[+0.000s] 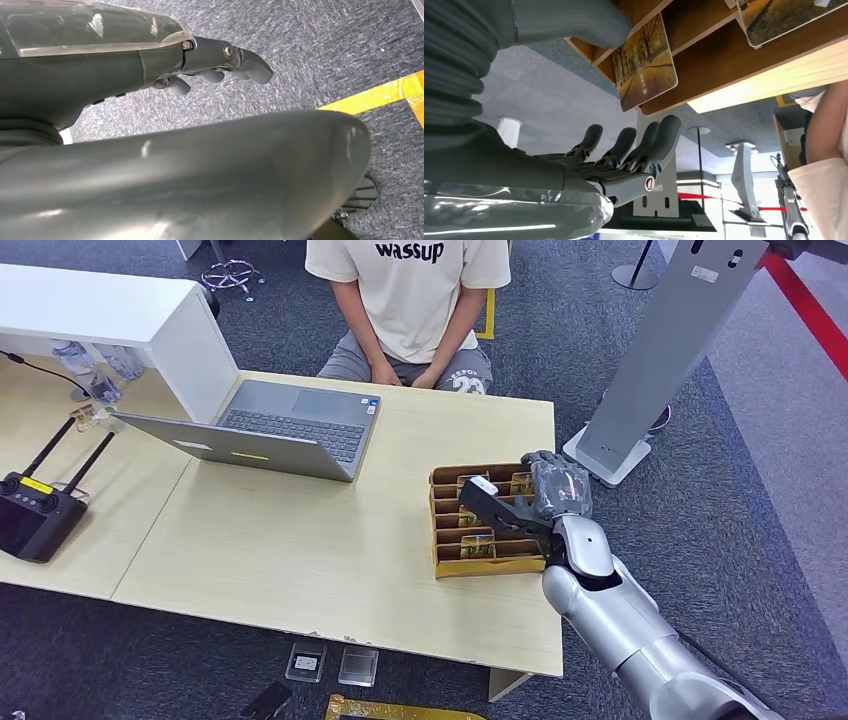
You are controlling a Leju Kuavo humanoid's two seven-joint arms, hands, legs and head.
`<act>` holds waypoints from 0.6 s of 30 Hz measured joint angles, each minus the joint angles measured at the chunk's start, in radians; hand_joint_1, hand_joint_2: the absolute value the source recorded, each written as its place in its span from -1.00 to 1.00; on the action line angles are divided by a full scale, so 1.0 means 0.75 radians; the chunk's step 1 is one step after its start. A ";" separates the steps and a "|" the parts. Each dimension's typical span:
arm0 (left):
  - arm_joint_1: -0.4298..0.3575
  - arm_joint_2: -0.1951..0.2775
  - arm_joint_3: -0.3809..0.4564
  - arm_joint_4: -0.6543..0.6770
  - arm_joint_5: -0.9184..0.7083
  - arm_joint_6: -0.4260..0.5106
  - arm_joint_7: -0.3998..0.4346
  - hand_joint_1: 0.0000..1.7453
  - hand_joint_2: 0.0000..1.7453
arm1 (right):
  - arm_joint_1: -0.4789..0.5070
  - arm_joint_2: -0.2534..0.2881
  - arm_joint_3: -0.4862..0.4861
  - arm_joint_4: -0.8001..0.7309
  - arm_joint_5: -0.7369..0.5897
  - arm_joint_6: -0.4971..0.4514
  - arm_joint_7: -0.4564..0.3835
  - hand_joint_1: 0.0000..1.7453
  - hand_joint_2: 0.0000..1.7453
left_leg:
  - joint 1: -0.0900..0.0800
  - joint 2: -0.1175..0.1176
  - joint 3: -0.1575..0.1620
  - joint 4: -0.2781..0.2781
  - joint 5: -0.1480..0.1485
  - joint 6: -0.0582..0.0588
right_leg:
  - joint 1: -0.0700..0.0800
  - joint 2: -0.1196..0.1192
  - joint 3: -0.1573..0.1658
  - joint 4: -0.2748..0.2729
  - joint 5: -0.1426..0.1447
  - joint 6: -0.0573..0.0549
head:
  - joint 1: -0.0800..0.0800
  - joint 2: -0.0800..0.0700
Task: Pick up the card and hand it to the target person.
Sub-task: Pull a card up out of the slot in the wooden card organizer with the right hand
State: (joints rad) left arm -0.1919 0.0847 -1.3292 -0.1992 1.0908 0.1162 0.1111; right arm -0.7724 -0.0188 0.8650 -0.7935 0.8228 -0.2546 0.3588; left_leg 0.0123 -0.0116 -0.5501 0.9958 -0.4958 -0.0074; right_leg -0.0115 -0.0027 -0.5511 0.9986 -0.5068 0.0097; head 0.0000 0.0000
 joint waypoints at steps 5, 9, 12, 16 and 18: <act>0.000 0.000 0.002 0.000 0.002 0.001 0.000 -1.00 -1.00 | -0.002 0.005 0.002 0.018 -0.002 0.008 -0.002 -0.06 1.00 | 0.000 0.000 0.000 0.000 0.000 0.000 | 0.000 0.000 0.001 0.000 0.000 0.000 | 0.000 0.000; 0.001 0.001 0.002 0.000 0.003 0.000 -0.001 -1.00 -1.00 | 0.001 0.003 0.001 0.023 -0.004 0.007 -0.002 0.06 1.00 | 0.000 0.000 0.000 0.000 0.000 0.000 | 0.000 0.000 0.000 0.000 0.000 0.000 | 0.000 0.000; 0.001 0.001 0.002 -0.001 0.003 -0.001 -0.001 -1.00 -1.00 | 0.001 0.003 0.000 0.027 -0.005 0.005 -0.004 0.21 1.00 | 0.000 0.000 0.000 0.000 0.000 0.000 | 0.000 0.000 0.000 0.000 0.000 0.000 | 0.000 0.000; 0.002 0.001 0.002 -0.001 0.004 -0.003 -0.002 -1.00 -1.00 | -0.005 0.008 -0.001 0.037 -0.007 -0.002 -0.013 0.24 1.00 | 0.000 0.000 0.000 0.000 0.000 0.000 | 0.000 0.000 0.000 0.000 0.000 0.000 | 0.000 0.000; 0.002 0.001 0.002 -0.001 0.004 -0.003 -0.003 -1.00 -1.00 | -0.007 0.008 -0.001 0.036 -0.008 -0.001 -0.014 0.25 1.00 | 0.000 0.000 0.000 0.000 0.000 0.000 | 0.000 0.000 0.000 0.000 0.000 0.000 | 0.000 0.000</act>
State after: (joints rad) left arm -0.1904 0.0854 -1.3280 -0.1997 1.0940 0.1138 0.1089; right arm -0.7775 -0.0127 0.8640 -0.7666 0.8166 -0.2556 0.3482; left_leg 0.0121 -0.0112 -0.5498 0.9956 -0.4958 -0.0075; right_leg -0.0117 -0.0024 -0.5510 0.9987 -0.5069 0.0096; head 0.0000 0.0000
